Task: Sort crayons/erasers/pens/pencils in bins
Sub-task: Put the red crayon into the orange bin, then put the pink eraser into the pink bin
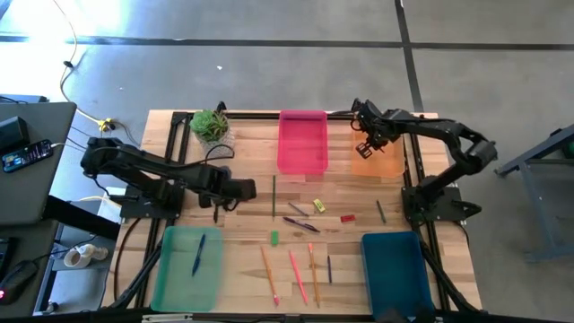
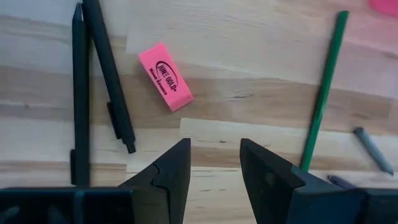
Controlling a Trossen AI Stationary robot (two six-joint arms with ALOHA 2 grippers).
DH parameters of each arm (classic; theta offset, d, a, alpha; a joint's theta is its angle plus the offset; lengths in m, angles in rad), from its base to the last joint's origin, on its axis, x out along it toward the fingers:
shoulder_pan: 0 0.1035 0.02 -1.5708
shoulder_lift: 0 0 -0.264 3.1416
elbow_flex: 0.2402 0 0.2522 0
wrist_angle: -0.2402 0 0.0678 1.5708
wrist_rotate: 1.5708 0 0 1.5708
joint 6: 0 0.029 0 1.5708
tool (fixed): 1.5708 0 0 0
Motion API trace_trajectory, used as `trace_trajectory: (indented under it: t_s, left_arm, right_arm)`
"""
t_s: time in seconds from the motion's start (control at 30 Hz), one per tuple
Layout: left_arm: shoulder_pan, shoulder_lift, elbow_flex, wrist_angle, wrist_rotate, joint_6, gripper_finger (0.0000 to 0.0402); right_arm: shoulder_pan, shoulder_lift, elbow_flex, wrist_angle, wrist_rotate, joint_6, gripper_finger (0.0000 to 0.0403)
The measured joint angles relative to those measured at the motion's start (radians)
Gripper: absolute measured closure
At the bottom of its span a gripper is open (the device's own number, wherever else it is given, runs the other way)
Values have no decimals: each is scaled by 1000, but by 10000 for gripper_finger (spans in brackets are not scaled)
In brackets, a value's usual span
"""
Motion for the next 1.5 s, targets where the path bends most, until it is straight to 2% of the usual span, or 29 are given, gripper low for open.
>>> trace_trajectory:
  t_s: [0.3,0.47,0.73,0.9,1.2,1.5]
  left_arm:
    - [0,67,0,1,-15,-146,275]
    - [0,122,0,1,-16,-202,275]
    - [9,169,0,-3,-25,-284,275]
    - [35,169,0,-2,-73,-301,275]
    - [72,169,0,-2,-70,-287,275]
    - [37,213,0,0,-51,-381,275]
  right_arm:
    - [0,24,0,5,0,-54,318]
    - [0,23,11,3,0,-62,298]
    - [0,22,31,1,0,-105,295]
    - [0,22,31,-2,-1,-107,295]
    - [0,22,31,-5,-2,-128,295]
    - [0,22,31,-4,-3,-132,295]
